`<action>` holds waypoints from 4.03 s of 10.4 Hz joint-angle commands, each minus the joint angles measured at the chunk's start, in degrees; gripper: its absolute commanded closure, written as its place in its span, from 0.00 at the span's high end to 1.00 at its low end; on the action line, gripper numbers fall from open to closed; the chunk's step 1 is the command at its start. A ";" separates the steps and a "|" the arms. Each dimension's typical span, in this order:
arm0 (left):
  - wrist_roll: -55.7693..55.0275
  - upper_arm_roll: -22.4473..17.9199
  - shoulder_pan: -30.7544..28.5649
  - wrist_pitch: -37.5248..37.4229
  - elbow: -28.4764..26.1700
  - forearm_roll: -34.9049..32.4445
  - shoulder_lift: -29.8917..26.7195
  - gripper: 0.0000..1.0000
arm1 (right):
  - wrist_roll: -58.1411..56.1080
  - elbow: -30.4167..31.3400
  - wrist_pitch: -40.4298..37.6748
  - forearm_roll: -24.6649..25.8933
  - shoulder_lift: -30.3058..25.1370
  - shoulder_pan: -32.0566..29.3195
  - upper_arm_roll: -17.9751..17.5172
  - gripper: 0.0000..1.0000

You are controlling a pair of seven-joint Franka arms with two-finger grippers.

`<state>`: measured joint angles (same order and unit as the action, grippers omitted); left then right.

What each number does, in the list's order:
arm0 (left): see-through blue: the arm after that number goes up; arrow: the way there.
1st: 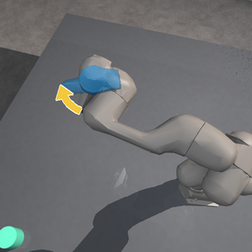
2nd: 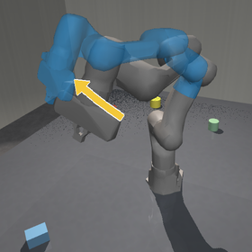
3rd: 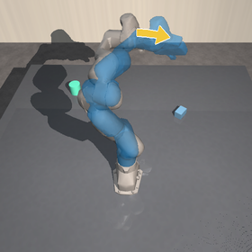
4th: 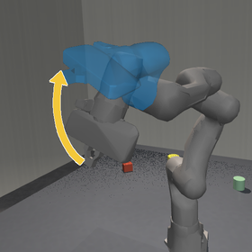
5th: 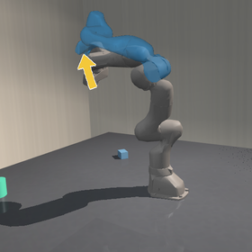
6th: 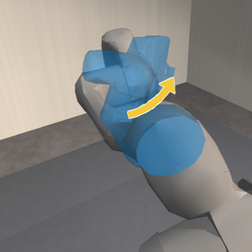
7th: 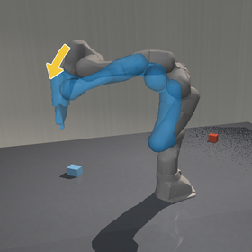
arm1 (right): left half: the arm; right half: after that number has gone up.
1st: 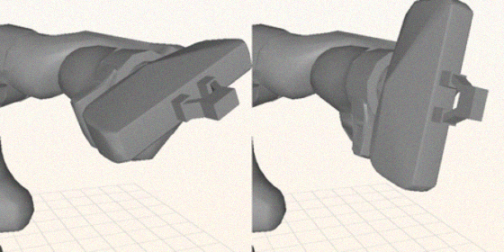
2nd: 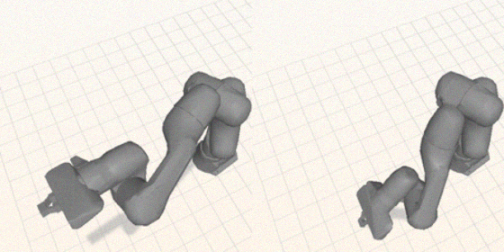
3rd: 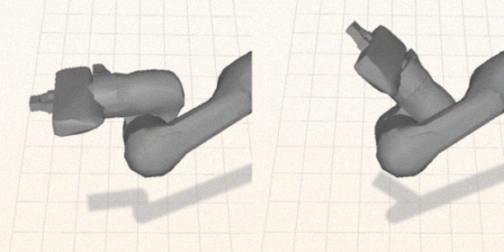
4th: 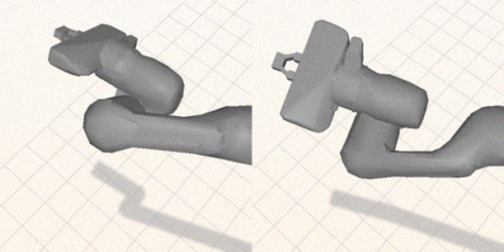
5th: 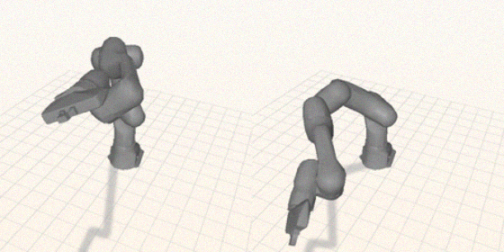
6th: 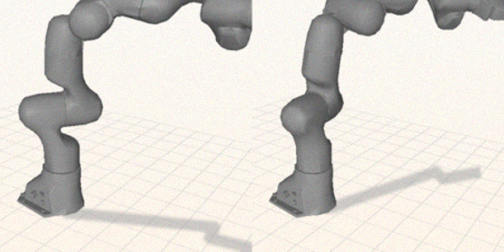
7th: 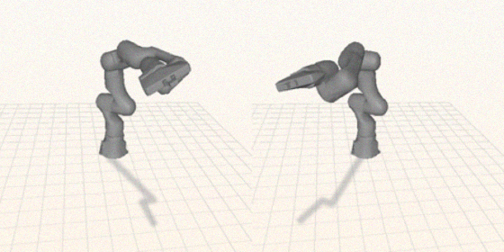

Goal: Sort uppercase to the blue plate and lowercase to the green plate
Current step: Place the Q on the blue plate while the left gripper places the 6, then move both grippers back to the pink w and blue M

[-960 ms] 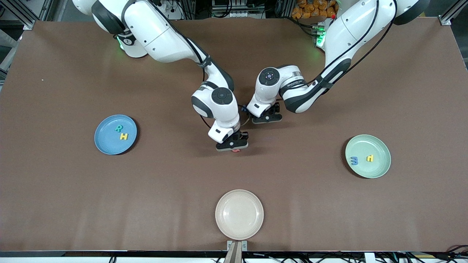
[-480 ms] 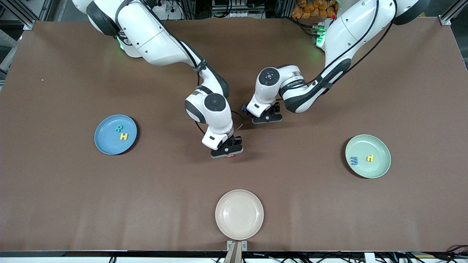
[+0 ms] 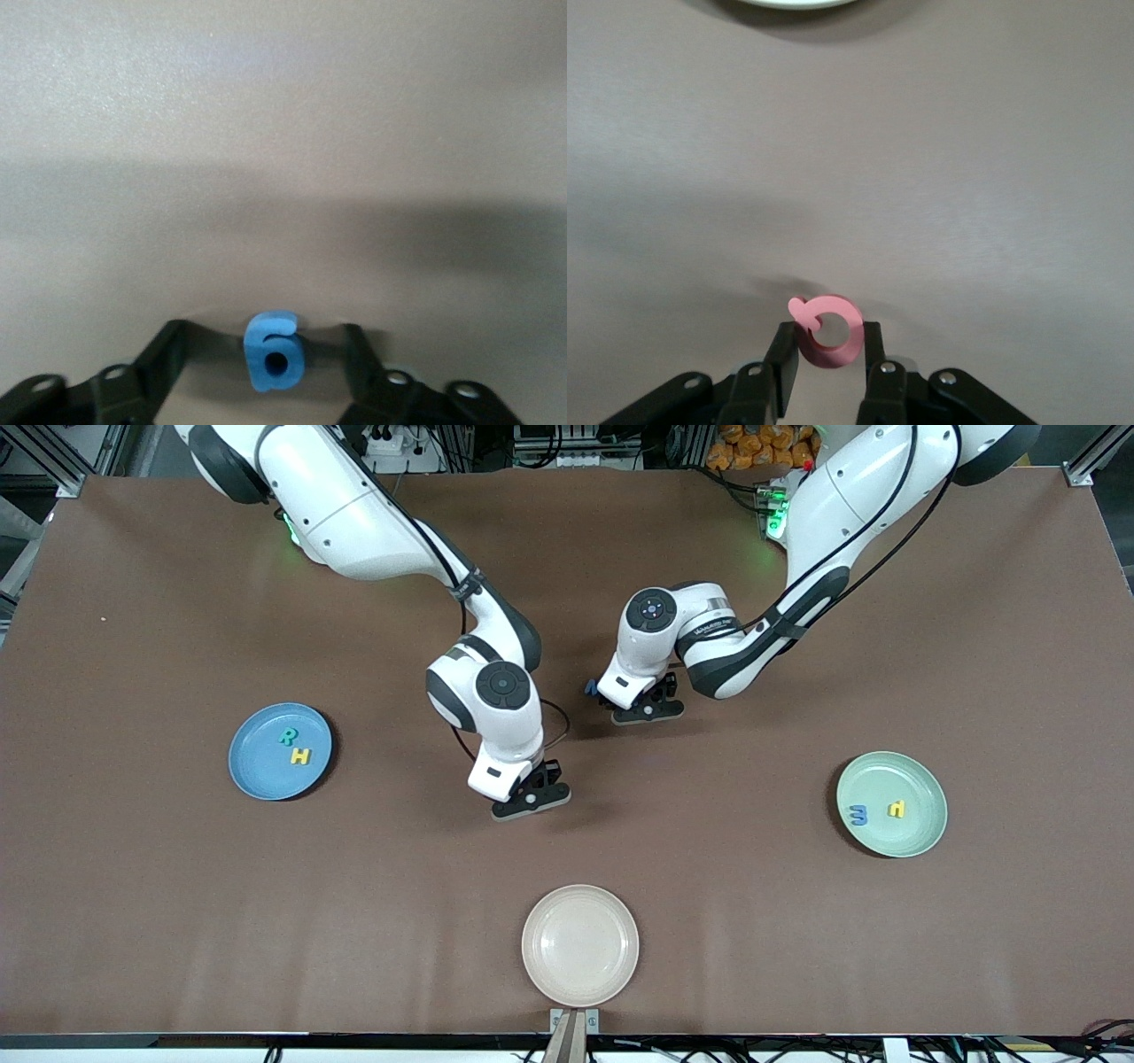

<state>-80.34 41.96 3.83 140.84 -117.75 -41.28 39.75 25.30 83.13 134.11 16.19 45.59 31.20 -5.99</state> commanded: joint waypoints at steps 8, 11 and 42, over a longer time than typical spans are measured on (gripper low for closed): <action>-3.86 -0.30 -3.10 -5.14 0.67 3.38 -5.63 0.00 | -37.38 16.80 -8.91 -13.27 -13.77 -9.14 10.80 0.26; -2.81 0.14 -15.74 -5.84 0.85 3.84 -9.33 0.00 | -50.76 16.80 -18.32 -17.24 -15.52 -9.93 17.65 0.26; -15.02 3.66 -0.67 -9.71 -2.23 12.89 -2.31 1.00 | -2.74 23.66 -27.84 -20.06 -27.48 -4.04 4.41 0.99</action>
<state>-95.16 45.46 2.97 131.79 -120.60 -29.69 37.14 18.56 105.71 106.99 -3.17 19.78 27.77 -0.18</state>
